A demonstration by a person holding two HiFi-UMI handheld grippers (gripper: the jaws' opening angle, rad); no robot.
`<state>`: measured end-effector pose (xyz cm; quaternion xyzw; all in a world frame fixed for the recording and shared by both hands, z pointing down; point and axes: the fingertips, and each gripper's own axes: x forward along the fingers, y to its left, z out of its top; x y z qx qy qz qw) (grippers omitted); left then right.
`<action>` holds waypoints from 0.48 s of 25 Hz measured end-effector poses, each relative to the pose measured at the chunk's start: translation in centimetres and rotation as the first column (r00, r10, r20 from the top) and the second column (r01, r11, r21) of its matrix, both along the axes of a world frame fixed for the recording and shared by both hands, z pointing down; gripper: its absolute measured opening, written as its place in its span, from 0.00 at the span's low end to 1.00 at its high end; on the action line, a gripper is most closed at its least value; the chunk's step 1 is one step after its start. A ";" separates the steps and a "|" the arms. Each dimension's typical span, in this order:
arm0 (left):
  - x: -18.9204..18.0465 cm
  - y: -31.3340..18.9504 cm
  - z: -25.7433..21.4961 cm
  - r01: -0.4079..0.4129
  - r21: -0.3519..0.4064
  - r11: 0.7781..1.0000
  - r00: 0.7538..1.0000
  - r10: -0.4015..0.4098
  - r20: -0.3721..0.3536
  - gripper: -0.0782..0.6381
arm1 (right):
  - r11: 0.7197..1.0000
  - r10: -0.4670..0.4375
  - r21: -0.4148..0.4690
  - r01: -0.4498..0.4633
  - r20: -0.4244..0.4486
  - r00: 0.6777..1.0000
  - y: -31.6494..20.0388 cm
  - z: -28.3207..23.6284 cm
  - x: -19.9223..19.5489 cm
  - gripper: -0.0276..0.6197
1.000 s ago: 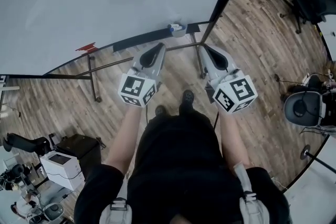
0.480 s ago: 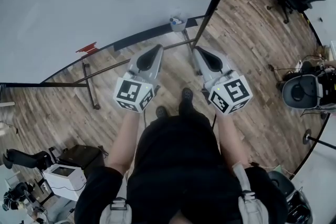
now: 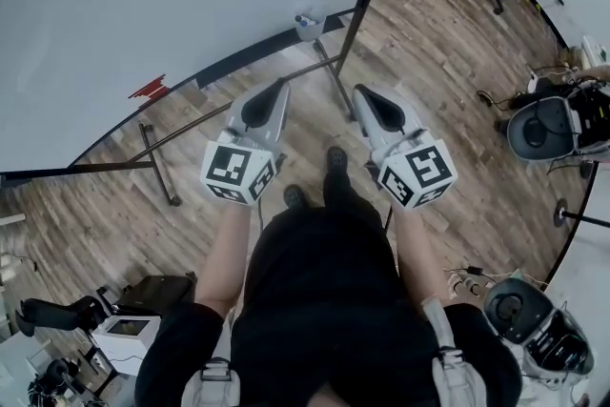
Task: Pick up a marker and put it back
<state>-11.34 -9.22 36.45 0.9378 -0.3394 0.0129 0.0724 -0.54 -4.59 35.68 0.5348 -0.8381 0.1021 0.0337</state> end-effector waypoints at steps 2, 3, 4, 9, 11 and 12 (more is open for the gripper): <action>-0.1 0.6 0.0 -0.009 0.006 1.000 1.000 0.009 0.012 0.12 | 1.000 0.016 -0.001 -0.016 0.010 1.000 0.8 0.0 -0.1 0.05; -0.2 0.8 0.1 -0.013 0.008 1.000 1.000 0.013 0.020 0.12 | 1.000 0.021 -0.002 -0.021 0.017 1.000 1.1 0.0 -0.1 0.05; -0.2 1.1 0.2 -0.018 0.007 1.000 1.000 0.018 0.025 0.12 | 1.000 0.025 -0.004 -0.025 0.022 0.999 1.4 0.1 -0.2 0.05; -0.4 2.2 0.1 -0.036 0.007 0.999 0.999 0.036 0.027 0.12 | 0.999 0.043 -0.006 -0.043 0.023 0.999 2.7 0.2 -0.6 0.05; -0.4 2.5 0.0 -0.043 0.007 0.999 0.999 0.042 0.027 0.12 | 0.999 0.048 -0.004 -0.048 0.027 0.998 3.0 0.1 -0.8 0.05; -0.4 2.7 0.0 -0.045 0.006 0.999 0.999 0.045 0.029 0.12 | 0.999 0.047 -0.004 -0.047 0.030 0.998 3.2 0.1 -0.9 0.05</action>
